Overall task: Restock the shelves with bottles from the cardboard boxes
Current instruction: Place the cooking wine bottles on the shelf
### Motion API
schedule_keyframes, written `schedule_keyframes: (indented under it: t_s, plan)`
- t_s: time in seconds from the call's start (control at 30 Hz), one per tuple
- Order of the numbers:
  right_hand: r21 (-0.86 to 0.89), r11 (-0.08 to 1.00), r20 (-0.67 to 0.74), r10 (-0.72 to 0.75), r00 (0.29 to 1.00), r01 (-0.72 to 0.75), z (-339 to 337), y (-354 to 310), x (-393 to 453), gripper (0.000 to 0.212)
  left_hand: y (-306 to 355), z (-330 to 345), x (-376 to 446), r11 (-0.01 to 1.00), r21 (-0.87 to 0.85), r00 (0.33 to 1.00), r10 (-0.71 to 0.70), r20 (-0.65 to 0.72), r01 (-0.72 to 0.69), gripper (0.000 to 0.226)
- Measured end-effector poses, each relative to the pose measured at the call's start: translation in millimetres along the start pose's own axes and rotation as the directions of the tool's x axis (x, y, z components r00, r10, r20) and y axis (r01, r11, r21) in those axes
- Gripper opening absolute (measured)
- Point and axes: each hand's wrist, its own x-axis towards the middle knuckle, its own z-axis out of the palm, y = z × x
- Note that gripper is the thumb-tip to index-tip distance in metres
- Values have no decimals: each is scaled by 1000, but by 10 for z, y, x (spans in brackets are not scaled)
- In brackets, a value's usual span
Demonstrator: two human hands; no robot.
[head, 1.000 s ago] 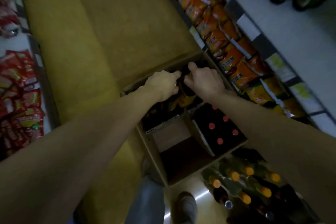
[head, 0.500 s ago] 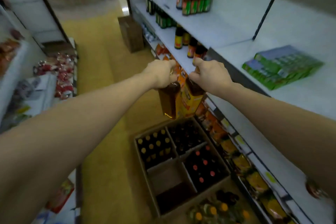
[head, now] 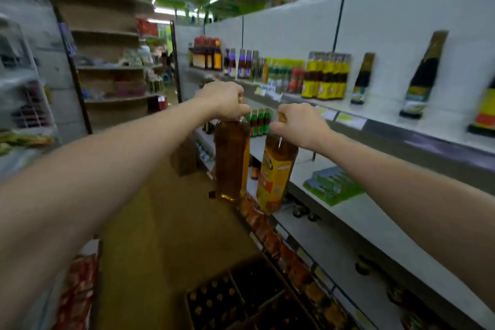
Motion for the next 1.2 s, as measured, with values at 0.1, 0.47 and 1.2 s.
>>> schedule_keyframes:
  t_s: [0.1, 0.47, 1.2]
  plan:
    - [-33, 999, -60, 8, 998, -10, -453, -120, -167, 24, 100, -415, -146, 999, 30, 997, 24, -70, -22, 32]
    - [-100, 994, -138, -52, 989, 38, -1741, -196, -898, 32, 786, -1490, -740, 995, 99, 977, 19, -214, 2, 36]
    - [-104, 994, -220, -9, 975, -15, -2929, 635, -2729, 36, 2809, -2023, -1614, 994, 51, 971, 107, -212, -99, 40]
